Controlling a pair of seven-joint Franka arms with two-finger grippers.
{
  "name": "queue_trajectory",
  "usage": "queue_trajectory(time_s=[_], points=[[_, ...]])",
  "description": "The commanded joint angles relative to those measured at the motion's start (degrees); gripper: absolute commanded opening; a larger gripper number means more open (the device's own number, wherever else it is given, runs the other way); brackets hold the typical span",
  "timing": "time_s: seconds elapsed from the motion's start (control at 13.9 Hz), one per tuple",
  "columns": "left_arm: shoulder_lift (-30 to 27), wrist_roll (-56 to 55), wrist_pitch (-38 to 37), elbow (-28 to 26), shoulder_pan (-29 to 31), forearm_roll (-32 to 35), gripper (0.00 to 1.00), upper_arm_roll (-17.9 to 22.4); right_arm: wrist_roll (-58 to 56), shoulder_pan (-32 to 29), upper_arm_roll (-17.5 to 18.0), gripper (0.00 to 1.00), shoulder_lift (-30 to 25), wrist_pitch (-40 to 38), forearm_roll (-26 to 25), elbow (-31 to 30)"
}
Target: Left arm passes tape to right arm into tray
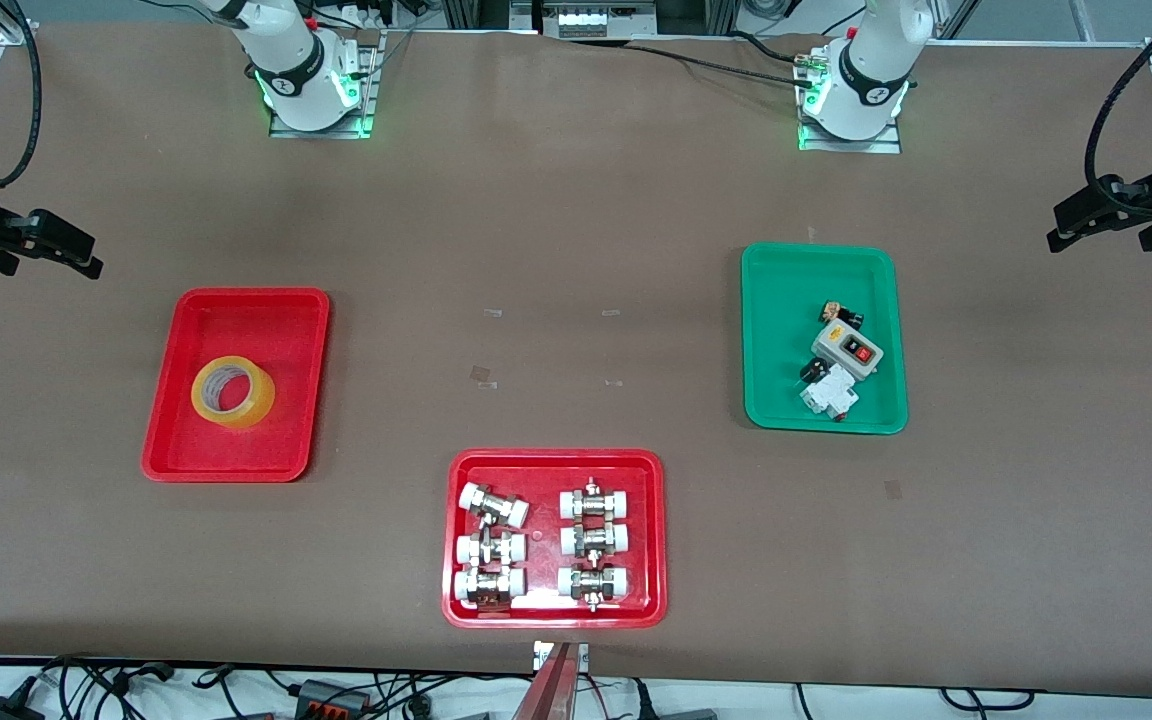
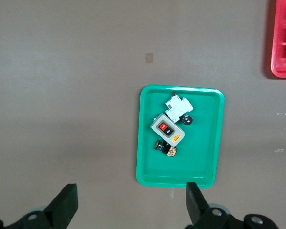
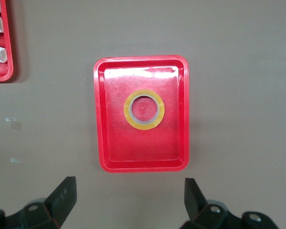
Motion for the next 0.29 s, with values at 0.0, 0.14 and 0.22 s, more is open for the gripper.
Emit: queue_trajectory(time_s=[0.0, 0.14, 0.22], points=[[0.13, 1.30, -0.71, 0.63, 0.39, 0.53, 1.00, -0.24, -1.07, -0.63, 0.72, 1.00, -2.15, -0.60, -0.51, -1.34], [0.13, 1.30, -0.71, 0.63, 0.39, 0.53, 1.00, -0.16, -1.07, -0.63, 0.72, 1.00, -2.24, -0.60, -0.25, -1.60], [0.13, 1.30, -0.71, 0.63, 0.39, 0.53, 1.00, -0.16, -1.07, -0.63, 0.72, 1.00, -2.24, -0.60, -0.16, -1.60]])
